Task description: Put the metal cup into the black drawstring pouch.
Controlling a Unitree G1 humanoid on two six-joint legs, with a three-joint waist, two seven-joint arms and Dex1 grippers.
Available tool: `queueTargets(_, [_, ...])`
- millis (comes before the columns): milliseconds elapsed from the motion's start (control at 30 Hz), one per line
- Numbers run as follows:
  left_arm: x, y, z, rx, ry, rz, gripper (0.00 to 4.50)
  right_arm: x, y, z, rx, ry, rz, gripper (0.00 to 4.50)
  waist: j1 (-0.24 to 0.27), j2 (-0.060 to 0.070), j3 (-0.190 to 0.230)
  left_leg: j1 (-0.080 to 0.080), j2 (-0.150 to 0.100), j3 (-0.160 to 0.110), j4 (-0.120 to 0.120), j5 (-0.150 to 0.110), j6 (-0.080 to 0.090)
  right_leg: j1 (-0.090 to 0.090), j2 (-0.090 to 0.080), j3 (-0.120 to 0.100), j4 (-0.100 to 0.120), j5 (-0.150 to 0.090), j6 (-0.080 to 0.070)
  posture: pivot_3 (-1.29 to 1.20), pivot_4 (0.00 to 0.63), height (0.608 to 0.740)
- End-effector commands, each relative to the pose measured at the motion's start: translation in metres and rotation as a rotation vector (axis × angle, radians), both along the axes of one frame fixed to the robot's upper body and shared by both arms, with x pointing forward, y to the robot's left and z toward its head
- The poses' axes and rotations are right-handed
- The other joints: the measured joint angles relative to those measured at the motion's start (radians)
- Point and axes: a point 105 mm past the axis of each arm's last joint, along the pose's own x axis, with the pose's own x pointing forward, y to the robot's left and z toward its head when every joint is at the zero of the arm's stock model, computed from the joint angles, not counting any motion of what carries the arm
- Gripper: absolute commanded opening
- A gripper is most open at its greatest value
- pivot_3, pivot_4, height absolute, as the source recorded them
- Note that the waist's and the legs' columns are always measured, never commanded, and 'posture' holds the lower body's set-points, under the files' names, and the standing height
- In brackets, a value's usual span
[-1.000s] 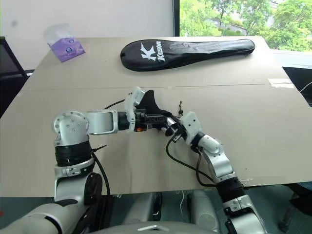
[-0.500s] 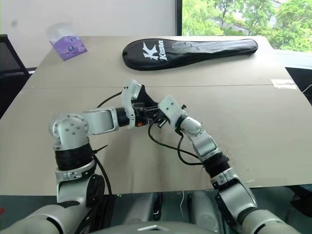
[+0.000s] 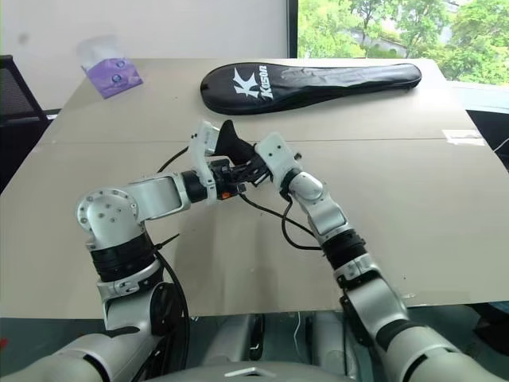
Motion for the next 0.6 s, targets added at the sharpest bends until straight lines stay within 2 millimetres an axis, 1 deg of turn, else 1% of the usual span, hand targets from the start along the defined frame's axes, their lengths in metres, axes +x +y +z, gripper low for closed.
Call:
queueTargets(33, [-0.026, -0.047, 0.041, -0.111, -0.146, -0.269, 0.00, -0.021, 0.038, -0.025, 0.102, 0.208, 0.117, 0.01, -0.005, 0.000, 0.000, 0.000, 0.001, 0.001, 0.000, 0.000, 0.000, 0.000, 0.000, 0.000, 0.000, 0.000, 0.000, 0.00, 0.150, 0.740])
queueTargets(67, [-0.027, -0.050, 0.041, -0.115, -0.144, -0.279, 0.00, -0.020, 0.041, -0.018, 0.238, 0.311, 0.119, 0.01, -0.006, 0.000, 0.000, 0.000, 0.002, 0.001, 0.000, 0.000, 0.000, 0.000, 0.000, 0.000, 0.000, 0.000, 0.000, 0.00, 0.150, 0.740])
queueTargets(100, [-0.028, -0.053, 0.041, -0.118, -0.141, -0.296, 0.00, -0.018, 0.042, -0.013, 0.339, 0.383, 0.116, 0.01, -0.006, 0.000, 0.000, 0.000, 0.002, 0.001, 0.000, 0.000, -0.001, 0.000, 0.000, 0.000, 0.000, 0.000, 0.000, 0.00, 0.150, 0.740])
queueTargets(133, [-0.030, -0.057, 0.042, -0.118, -0.141, -0.322, 0.00, -0.017, 0.043, -0.009, 0.386, 0.416, 0.107, 0.01, -0.005, 0.000, 0.000, 0.000, 0.003, 0.001, -0.001, 0.000, -0.001, 0.000, 0.000, 0.000, 0.000, 0.000, 0.000, 0.00, 0.150, 0.740])
queueTargets(167, [-0.034, -0.059, 0.042, -0.115, -0.142, -0.352, 0.00, -0.016, 0.044, -0.009, 0.339, 0.384, 0.105, 0.01, -0.003, 0.000, 0.000, 0.000, 0.003, 0.001, -0.001, 0.000, -0.001, 0.000, 0.000, 0.000, 0.000, 0.000, 0.000, 0.00, 0.150, 0.740])
queueTargets(200, [-0.038, -0.061, 0.041, -0.114, -0.136, -0.384, 0.00, -0.017, 0.045, -0.017, 0.147, 0.254, 0.092, 0.01, 0.001, 0.000, 0.000, 0.000, 0.003, 0.000, -0.001, 0.000, -0.001, 0.000, 0.000, 0.000, 0.000, 0.000, 0.000, 0.00, 0.150, 0.740])
queueTargets(233, [-0.040, -0.061, 0.040, -0.114, -0.131, -0.403, 0.00, -0.019, 0.046, -0.024, -0.007, 0.152, 0.096, 0.01, 0.002, 0.000, 0.000, 0.000, 0.002, 0.000, -0.001, 0.000, -0.001, 0.000, -0.001, 0.000, -0.001, 0.000, 0.000, 0.00, 0.150, 0.740])
queueTargets(267, [-0.041, -0.060, 0.039, -0.116, -0.125, -0.409, 0.00, -0.021, 0.046, -0.028, -0.091, 0.092, 0.110, 0.01, 0.005, 0.000, 0.000, 0.000, 0.001, 0.000, -0.001, 0.000, -0.001, 0.000, -0.001, 0.000, -0.001, 0.000, 0.000, 0.00, 0.150, 0.740])
queueTargets(333, [-0.038, -0.055, 0.036, -0.141, -0.115, -0.382, 0.00, -0.021, 0.044, -0.028, -0.111, 0.075, 0.108, 0.01, 0.003, 0.000, 0.000, 0.000, -0.002, 0.000, -0.001, 0.000, -0.001, 0.000, 0.000, 0.000, -0.001, 0.000, 0.000, 0.00, 0.150, 0.740])
queueTargets(400, [-0.030, -0.045, 0.032, -0.187, -0.120, -0.325, 0.00, -0.021, 0.040, -0.025, -0.072, 0.105, 0.111, 0.01, 0.000, 0.000, 0.000, 0.000, 0.000, 0.000, -0.001, 0.000, -0.001, 0.000, 0.000, -0.001, 0.000, 0.000, 0.000, 0.00, 0.150, 0.740])
queueTargets(433, [-0.026, -0.039, 0.028, -0.187, -0.102, -0.300, 0.00, -0.019, 0.035, -0.021, -0.040, 0.127, 0.099, 0.01, -0.003, 0.000, 0.000, 0.000, 0.000, 0.000, -0.001, 0.001, -0.001, 0.000, -0.001, 0.000, 0.000, 0.000, 0.000, 0.00, 0.150, 0.740])
queueTargets(467, [-0.024, -0.034, 0.024, -0.182, -0.088, -0.286, 0.00, -0.017, 0.032, -0.019, -0.018, 0.143, 0.091, 0.73, -0.003, 0.000, 0.000, 0.001, 0.001, 0.000, -0.002, 0.001, -0.001, 0.000, -0.001, 0.000, 0.000, 0.000, 0.000, 0.00, 0.150, 0.740])
queueTargets(500, [-0.020, -0.028, 0.021, -0.180, -0.079, -0.265, 0.00, -0.018, 0.028, -0.018, -0.023, 0.152, 0.101, 1.26, -0.003, 0.000, 0.000, 0.001, 0.002, 0.000, -0.002, 0.001, -0.002, 0.000, 0.000, 0.000, -0.001, 0.000, 0.000, 0.00, 0.150, 0.740])
queueTargets(533, [-0.017, -0.021, 0.019, -0.178, -0.073, -0.245, 0.00, -0.019, 0.024, -0.016, -0.028, 0.153, 0.108, 1.40, -0.003, 0.000, 0.000, 0.001, 0.002, 0.000, -0.002, 0.001, -0.002, 0.000, 0.000, 0.000, 0.000, 0.000, 0.000, 0.00, 0.150, 0.740])
queueTargets(567, [-0.013, -0.015, 0.017, -0.177, -0.070, -0.227, 0.00, -0.021, 0.021, -0.013, -0.026, 0.156, 0.117, 2.01, -0.002, 0.000, 0.000, 0.001, 0.002, 0.000, -0.002, 0.001, -0.002, 0.000, 0.000, -0.001, -0.001, 0.000, 0.000, 0.00, 0.150, 0.740])
queueTargets(600, [-0.009, -0.008, 0.016, -0.186, -0.061, -0.208, 0.00, -0.025, 0.017, -0.009, -0.023, 0.174, 0.130, 2.36, -0.001, 0.000, 0.000, 0.001, 0.002, 0.000, -0.003, 0.001, -0.002, 0.000, 0.000, -0.001, -0.001, 0.000, 0.000, 0.00, 0.150, 0.740])
